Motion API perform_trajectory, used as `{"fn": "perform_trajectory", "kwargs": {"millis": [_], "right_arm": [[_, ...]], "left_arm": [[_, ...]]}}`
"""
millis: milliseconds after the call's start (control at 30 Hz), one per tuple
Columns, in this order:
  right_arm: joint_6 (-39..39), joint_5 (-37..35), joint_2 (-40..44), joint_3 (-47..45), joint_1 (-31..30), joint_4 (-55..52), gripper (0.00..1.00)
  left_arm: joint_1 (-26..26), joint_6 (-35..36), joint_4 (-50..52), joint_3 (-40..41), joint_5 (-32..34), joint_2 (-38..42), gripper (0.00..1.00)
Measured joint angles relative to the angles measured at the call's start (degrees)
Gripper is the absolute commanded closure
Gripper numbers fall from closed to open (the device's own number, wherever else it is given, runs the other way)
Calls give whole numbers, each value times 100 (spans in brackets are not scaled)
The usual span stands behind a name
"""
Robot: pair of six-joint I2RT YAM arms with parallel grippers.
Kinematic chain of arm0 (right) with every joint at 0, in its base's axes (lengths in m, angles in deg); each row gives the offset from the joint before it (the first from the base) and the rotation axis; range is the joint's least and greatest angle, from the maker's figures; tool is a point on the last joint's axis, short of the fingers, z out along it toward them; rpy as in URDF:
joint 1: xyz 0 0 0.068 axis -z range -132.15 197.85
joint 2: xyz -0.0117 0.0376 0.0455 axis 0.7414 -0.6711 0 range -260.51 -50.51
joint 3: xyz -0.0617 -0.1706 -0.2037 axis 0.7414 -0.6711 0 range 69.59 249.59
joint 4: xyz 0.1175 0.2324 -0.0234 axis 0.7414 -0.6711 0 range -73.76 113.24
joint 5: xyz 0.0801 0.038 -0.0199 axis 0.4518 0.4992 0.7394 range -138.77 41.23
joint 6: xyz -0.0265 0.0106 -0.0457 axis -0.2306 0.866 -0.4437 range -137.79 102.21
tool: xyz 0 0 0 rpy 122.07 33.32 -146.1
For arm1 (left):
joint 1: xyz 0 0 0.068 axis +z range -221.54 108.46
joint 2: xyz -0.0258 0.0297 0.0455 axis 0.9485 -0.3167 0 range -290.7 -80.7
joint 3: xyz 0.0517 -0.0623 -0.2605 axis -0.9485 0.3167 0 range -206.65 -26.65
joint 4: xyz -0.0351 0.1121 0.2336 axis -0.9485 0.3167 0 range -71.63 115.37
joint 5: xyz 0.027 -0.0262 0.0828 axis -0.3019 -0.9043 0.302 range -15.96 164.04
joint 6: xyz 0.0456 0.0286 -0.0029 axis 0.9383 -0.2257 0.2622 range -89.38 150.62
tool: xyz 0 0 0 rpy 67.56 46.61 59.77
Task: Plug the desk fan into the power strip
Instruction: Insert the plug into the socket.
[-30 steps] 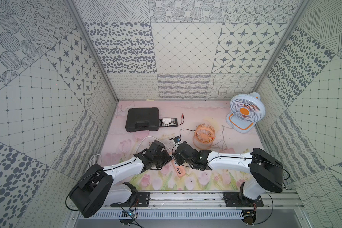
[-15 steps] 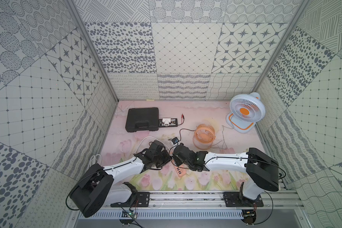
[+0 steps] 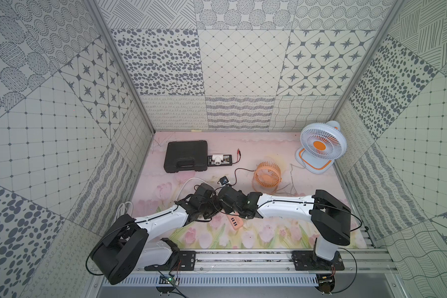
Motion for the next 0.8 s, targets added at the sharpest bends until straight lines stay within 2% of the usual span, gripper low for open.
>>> {"fn": "perform_trajectory", "kwargs": {"millis": [367, 800], "right_arm": [[214, 79, 0, -15, 28, -98, 100], [278, 297, 210, -433, 92, 422, 100]], "left_arm": [[9, 2, -7, 2, 0, -2, 86], [9, 7, 0, -2, -2, -39, 87]]}}
